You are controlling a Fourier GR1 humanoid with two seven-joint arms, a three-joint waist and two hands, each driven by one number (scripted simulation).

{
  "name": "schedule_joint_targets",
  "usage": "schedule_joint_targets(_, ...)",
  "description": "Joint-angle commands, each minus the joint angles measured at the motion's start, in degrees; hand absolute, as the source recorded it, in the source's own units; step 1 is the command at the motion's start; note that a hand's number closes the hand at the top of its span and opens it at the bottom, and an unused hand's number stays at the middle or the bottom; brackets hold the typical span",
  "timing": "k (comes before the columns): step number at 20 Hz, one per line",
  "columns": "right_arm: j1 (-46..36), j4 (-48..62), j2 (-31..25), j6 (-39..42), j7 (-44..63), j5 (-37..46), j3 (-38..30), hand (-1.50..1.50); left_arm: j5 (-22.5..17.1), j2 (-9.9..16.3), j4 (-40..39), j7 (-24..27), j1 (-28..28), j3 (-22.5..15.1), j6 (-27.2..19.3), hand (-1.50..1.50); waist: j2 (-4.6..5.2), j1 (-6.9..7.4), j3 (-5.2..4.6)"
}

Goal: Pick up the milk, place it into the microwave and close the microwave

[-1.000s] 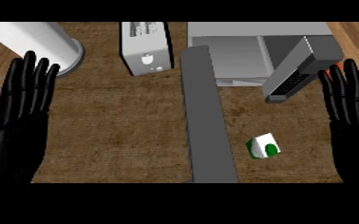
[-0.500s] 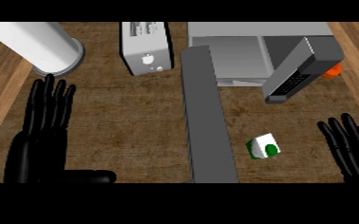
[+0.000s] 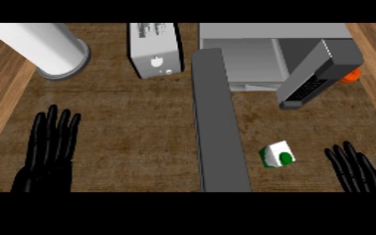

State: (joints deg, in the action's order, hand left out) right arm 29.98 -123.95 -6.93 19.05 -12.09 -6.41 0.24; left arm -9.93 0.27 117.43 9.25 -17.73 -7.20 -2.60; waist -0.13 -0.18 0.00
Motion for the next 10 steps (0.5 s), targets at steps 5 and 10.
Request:
schedule_joint_targets(5,1.44,8.6,0.93,3.3,-6.22,0.48,-1.8,-1.5,2.44,-0.26,1.76,7.54,-11.23,-6.93,0.44,-1.5,0.01,0.3,0.01)
schedule_joint_targets(10,-6.46,22.16,3.13,0.77,-11.86,5.84,-1.94,-1.5,0.96,-0.24,-1.97,9.79,-8.88,-5.02,1.61,-1.5,0.13,0.35,0.02)
